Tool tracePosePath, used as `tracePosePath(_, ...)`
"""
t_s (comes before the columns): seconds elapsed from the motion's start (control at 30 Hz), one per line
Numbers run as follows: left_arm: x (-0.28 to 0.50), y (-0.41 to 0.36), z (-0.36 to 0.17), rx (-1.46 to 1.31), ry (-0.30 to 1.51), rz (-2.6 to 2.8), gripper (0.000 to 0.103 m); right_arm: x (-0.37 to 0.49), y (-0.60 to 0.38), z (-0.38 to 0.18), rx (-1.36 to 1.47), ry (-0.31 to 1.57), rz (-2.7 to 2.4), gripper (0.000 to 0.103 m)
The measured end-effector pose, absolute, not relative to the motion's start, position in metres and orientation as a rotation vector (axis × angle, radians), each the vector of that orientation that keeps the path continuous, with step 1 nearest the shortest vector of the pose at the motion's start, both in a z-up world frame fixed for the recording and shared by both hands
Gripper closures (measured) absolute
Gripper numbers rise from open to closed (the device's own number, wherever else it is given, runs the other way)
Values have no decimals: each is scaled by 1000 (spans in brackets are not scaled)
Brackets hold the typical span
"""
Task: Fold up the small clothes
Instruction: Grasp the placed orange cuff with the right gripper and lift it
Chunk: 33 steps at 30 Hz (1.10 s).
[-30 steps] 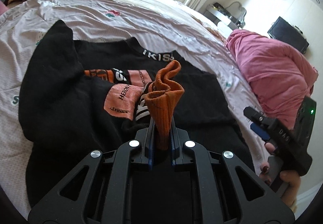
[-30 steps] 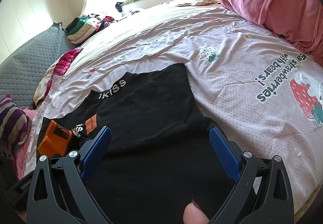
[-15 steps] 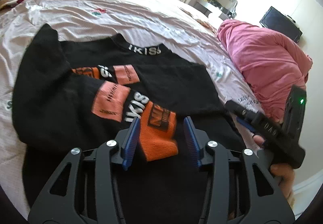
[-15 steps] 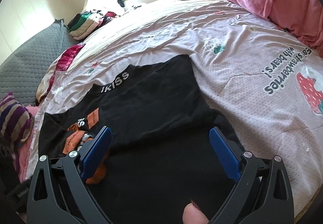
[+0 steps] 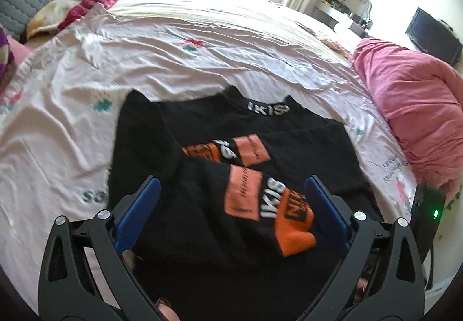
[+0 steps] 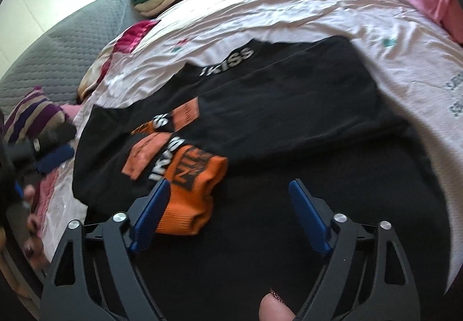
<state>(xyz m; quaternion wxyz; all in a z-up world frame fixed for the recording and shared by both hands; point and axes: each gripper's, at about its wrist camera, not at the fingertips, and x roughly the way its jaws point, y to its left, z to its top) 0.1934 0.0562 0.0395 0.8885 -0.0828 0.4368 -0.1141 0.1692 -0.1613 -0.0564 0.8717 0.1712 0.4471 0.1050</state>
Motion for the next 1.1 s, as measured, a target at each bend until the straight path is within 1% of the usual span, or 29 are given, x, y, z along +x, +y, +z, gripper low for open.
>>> tracePosePath(0.13,205,64,48,-101,876,-176,10,172,-150,-63,366,956,241,35)
tracePosePath(0.3,209,86,41,-208,877,-167,10,174,-146,-68,374,960,241,46)
tracePosePath(0.37,211,93,36,-239,886,-154,10,175,-145,-69,385,958,254,54)
tracePosePath(0.43,211,97,35,-250,886,-151,10,177,-144,-70,393,958,261,59)
tracePosePath(0.5,211,100,35,-254,881,-145,10,177,-141,-70,391,952,265,66)
tracePosePath(0.53,211,103,35,-259,878,-142,10,178,-140,-70,394,950,275,73)
tracePosePath(0.6,211,108,34,-268,877,-133,10,177,-136,-69,380,942,279,77)
tracePosePath(0.67,211,112,36,-276,871,-128,10,177,-131,-65,346,925,294,95)
tracePosePath(0.77,214,120,38,-289,857,-115,10,174,-125,-52,296,879,326,96)
tracePosePath(0.87,216,129,39,-312,848,-98,10,174,-123,-27,242,801,362,96)
tracePosePath(1.1,215,147,42,-357,819,-82,10,185,-133,21,153,683,370,97)
